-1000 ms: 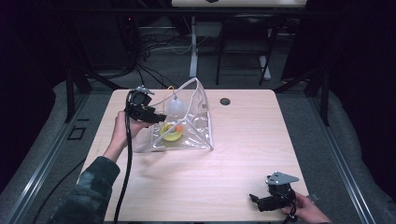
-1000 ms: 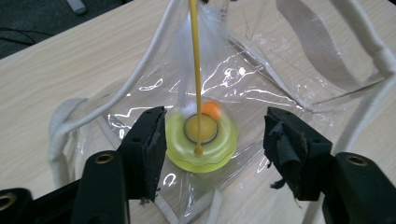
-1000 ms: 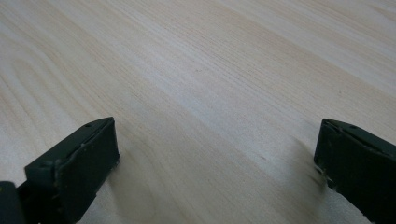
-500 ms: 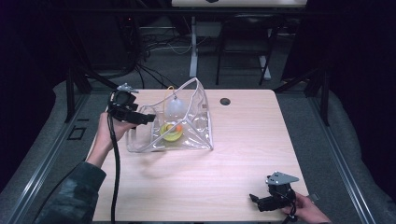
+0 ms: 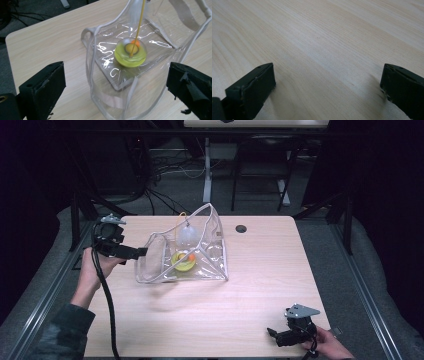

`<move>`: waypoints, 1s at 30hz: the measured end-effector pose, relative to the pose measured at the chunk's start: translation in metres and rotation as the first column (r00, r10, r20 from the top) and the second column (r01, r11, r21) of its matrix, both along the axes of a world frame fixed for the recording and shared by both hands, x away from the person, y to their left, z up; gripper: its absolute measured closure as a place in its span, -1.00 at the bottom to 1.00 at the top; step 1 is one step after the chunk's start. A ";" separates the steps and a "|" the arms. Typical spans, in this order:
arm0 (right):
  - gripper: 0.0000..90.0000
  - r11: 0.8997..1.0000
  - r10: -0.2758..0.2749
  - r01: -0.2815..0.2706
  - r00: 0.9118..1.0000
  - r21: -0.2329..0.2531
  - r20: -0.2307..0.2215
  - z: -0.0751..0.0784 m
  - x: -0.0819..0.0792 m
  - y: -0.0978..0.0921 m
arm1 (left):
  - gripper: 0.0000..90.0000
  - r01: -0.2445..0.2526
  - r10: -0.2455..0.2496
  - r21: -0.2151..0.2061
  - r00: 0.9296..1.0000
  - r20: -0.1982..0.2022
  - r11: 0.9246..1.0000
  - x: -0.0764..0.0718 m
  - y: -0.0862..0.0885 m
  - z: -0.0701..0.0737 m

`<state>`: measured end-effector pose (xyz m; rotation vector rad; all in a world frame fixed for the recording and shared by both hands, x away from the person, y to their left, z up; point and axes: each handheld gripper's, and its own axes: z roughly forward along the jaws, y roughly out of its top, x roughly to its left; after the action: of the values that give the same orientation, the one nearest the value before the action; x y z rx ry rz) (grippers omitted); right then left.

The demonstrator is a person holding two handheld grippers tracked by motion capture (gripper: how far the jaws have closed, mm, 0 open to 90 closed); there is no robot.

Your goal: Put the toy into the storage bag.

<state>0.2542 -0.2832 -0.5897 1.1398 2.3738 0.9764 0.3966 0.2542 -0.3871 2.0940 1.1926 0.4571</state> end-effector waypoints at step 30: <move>-1.00 1.000 0.000 0.000 1.000 -0.001 0.000 0.000 0.000 0.000 | -1.00 -0.182 0.178 -0.047 0.982 -0.066 0.982 -0.051 0.072 -0.087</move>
<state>0.2542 -0.2832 -0.5897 1.1393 2.3735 0.9757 0.3454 0.3258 -0.4743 1.9769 1.4227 0.4404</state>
